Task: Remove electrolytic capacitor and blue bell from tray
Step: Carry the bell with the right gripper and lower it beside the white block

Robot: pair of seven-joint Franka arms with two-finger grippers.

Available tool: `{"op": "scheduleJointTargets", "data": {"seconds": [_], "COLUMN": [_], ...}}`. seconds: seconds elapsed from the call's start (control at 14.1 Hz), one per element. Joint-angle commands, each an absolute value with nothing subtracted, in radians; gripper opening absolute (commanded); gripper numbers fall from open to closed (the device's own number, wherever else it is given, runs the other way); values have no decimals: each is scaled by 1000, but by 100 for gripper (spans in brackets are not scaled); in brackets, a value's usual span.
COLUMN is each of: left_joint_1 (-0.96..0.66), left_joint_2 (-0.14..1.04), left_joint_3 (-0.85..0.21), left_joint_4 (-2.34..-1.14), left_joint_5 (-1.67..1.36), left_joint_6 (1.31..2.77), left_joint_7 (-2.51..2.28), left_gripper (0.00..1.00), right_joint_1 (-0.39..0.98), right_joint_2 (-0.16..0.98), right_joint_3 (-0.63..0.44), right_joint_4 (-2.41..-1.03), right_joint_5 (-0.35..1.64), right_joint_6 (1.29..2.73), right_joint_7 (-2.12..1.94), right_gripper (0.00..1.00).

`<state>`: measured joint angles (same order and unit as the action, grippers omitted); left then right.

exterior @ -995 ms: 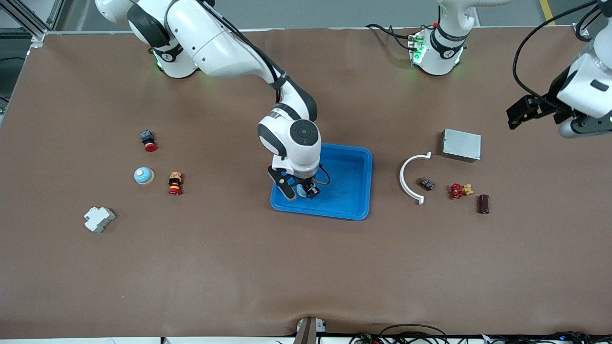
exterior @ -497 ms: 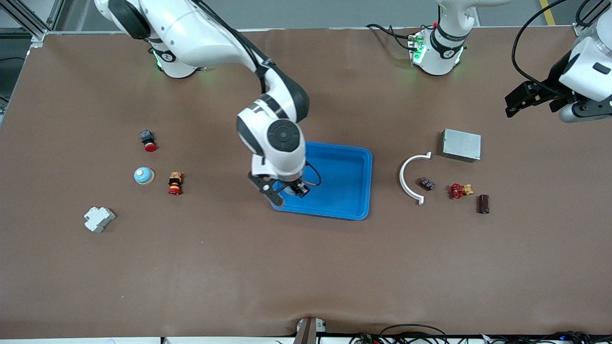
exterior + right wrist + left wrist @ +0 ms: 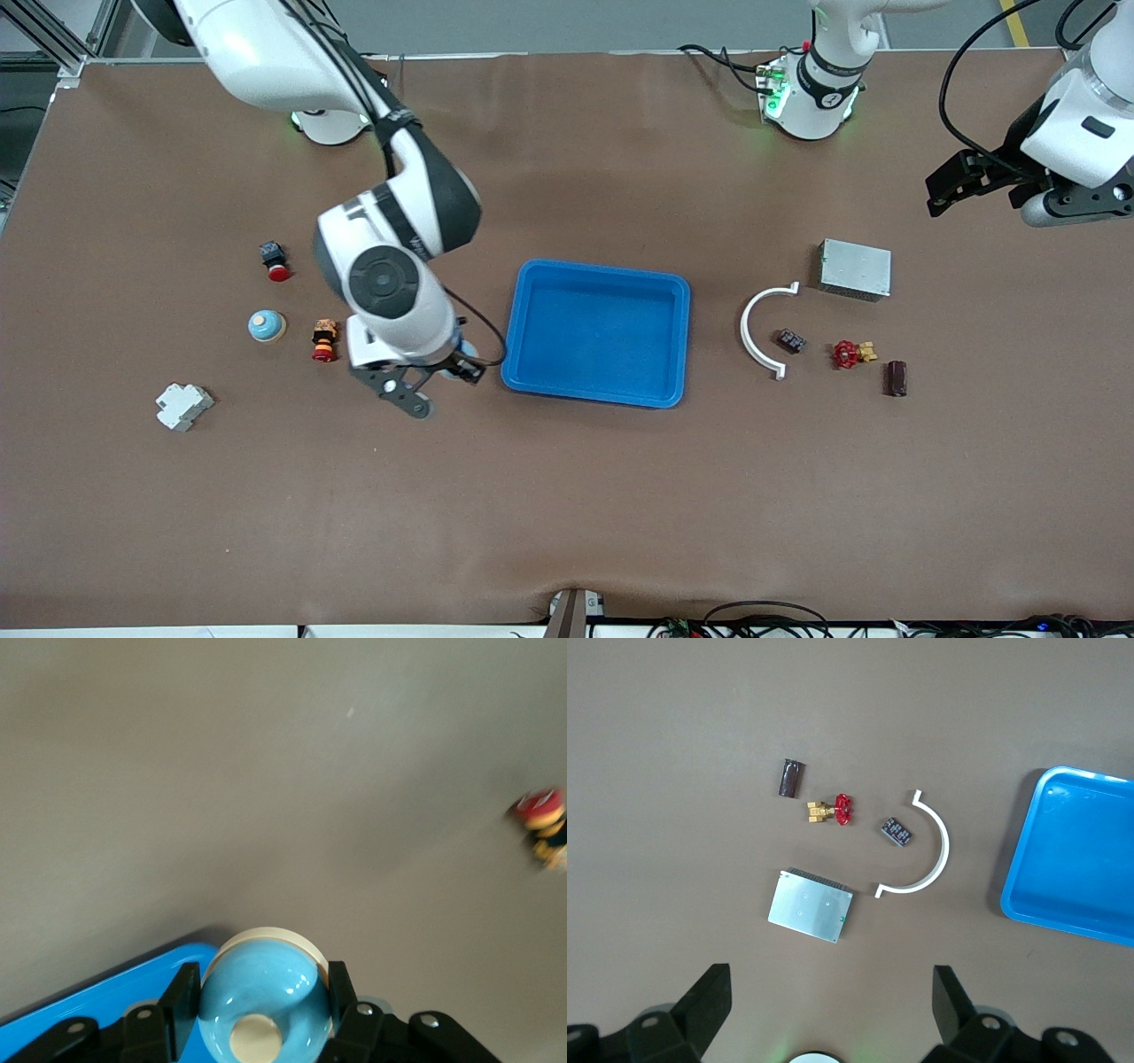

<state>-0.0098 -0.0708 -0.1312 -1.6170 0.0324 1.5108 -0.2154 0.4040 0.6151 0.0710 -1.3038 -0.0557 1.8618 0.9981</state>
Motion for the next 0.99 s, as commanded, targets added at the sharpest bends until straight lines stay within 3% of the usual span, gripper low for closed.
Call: {"op": "scheduleJointTargets", "data": {"seconds": [0.0,0.36,0.92], "left_joint_1": [0,0,3], "left_joint_2": [-83,-87,-92], "left_joint_3": [-132,-132,-130], "left_joint_4": [-1629,-1634,-1640], "left_joint_5": [12,12,12], "left_joint_6": [1519,1519,1519], "left_joint_7": [-193,-190,-183], "left_gripper": [100,100,100], "right_joint_1": [304,155,-54], "right_joint_2": [552,502,479], "right_joint_3": [89,87,87], "right_joint_4": [-1390,-1494,-1756], "right_joint_5": [-43,-43,-43], "right_joint_6": [1873,1934,2288], "right_joint_7": [809,482,91], "right_gripper": [0,0,0]}}
